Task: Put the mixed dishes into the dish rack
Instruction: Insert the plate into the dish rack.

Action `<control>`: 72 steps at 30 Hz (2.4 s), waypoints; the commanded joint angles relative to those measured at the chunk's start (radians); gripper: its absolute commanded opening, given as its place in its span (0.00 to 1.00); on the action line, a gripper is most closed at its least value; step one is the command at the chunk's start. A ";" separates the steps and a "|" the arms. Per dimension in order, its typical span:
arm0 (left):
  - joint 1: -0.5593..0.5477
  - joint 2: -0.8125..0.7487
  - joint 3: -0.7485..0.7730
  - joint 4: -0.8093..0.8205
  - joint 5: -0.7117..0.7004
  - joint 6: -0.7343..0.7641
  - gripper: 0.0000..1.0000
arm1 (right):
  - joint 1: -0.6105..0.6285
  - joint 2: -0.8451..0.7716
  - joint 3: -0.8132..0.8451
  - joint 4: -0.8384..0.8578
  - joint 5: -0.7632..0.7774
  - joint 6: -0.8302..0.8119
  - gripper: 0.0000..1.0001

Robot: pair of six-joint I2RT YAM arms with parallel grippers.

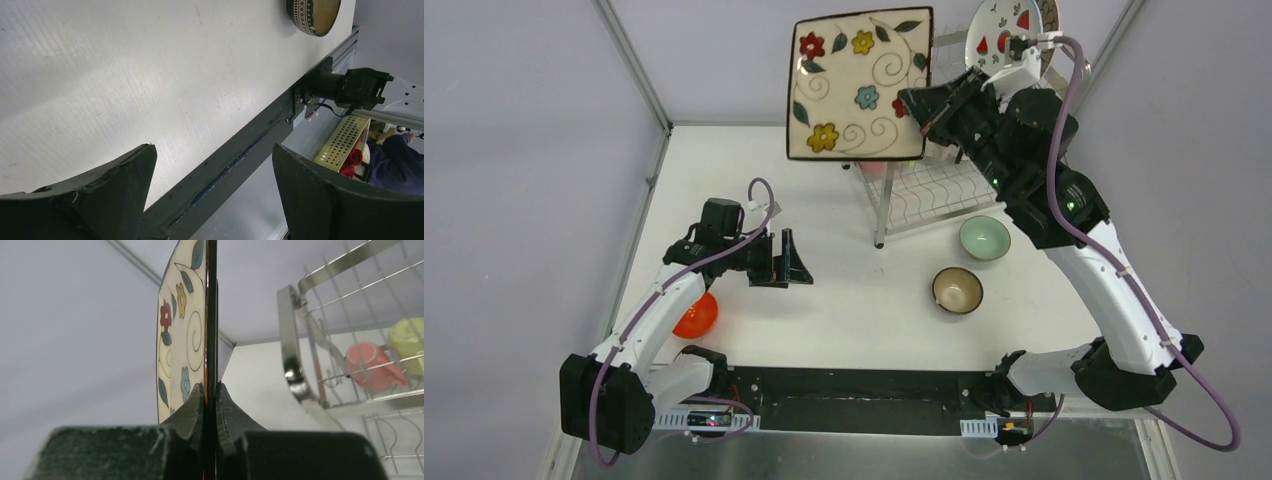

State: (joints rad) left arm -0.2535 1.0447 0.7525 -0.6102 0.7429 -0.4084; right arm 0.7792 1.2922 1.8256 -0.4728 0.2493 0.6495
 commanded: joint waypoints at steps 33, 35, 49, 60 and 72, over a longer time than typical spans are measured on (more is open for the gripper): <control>0.008 -0.005 0.021 0.025 0.069 0.023 0.89 | -0.587 0.151 0.218 0.533 -0.120 -0.126 0.00; 0.008 0.002 0.037 0.022 0.062 0.035 0.89 | -0.586 0.151 0.219 0.534 -0.125 -0.184 0.00; 0.008 0.036 0.042 0.017 0.064 0.087 0.89 | -0.585 0.206 0.275 0.587 -0.107 -0.469 0.00; 0.008 0.055 0.038 0.015 0.065 0.111 0.89 | -0.585 0.233 0.342 0.488 -0.207 -0.643 0.00; 0.008 0.063 0.036 0.015 0.064 0.113 0.89 | -0.585 0.242 0.435 0.270 -0.327 -0.782 0.00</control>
State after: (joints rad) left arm -0.2535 1.1126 0.7811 -0.6121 0.7887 -0.3241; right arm 0.1921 1.5909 2.1460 -0.4252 -0.0189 -0.0887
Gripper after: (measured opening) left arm 0.891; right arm 0.054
